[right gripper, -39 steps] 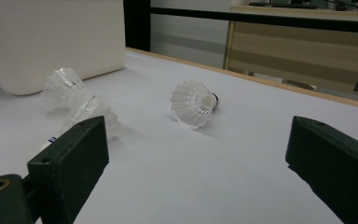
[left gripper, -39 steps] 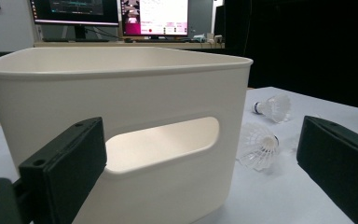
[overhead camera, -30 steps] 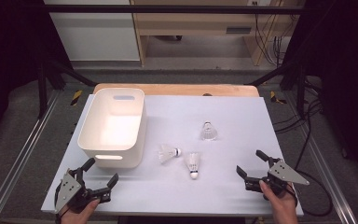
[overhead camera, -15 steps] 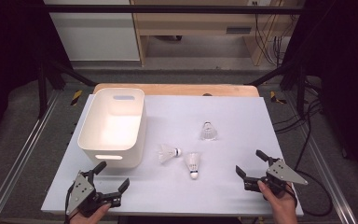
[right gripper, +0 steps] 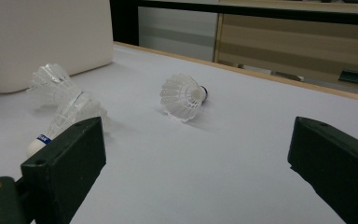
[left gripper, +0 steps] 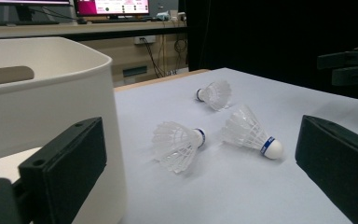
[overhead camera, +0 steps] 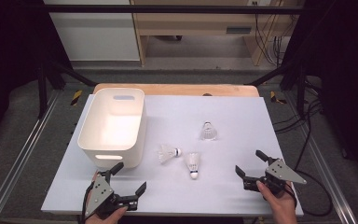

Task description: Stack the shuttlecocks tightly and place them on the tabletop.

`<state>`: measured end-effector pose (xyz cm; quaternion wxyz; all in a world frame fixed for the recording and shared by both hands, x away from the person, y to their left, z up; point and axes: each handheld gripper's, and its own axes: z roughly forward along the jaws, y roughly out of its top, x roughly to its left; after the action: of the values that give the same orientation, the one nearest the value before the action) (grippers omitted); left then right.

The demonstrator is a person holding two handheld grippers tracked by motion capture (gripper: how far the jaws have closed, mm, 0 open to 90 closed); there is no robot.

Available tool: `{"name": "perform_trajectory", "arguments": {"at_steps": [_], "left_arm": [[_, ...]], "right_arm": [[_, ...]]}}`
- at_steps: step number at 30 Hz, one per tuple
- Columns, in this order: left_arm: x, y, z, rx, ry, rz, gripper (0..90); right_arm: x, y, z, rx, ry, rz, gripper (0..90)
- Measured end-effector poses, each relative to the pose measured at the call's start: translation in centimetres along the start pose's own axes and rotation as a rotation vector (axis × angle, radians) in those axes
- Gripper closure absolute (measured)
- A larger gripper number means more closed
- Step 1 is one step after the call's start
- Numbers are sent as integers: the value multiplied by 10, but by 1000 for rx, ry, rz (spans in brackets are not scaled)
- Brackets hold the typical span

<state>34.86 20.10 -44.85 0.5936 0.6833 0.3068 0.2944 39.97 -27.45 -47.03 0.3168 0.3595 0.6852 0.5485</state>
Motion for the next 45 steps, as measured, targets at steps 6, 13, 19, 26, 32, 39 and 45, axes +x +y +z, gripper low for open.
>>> {"name": "perform_trajectory", "arguments": {"at_steps": [6, 13, 19, 26, 32, 39, 45], "left_arm": [[-15, 6, 19, 17, -32, 12, 24], [-22, 15, 56, 44, -51, 0, 33], [-29, 18, 80, 106, -18, 4, 55], [-38, 12, 92, 219, 28, 23, 117], [-36, -2, 105, 324, 94, -6, 239], [-30, -11, 123, 380, 166, 5, 401], [-26, -15, 129, 399, 176, -24, 508]], "right_arm": [[0, 0, 0, 1, 0, 7, 46], [-1, -1, 0, 3, -6, 7, 48], [-1, -1, -2, 3, -5, 13, 49], [1, 0, -2, 6, -3, 11, 48], [0, 0, -1, 14, 2, 9, 48], [1, 1, -2, 11, 9, 11, 49], [3, 1, -2, 12, 12, 6, 49]]}}
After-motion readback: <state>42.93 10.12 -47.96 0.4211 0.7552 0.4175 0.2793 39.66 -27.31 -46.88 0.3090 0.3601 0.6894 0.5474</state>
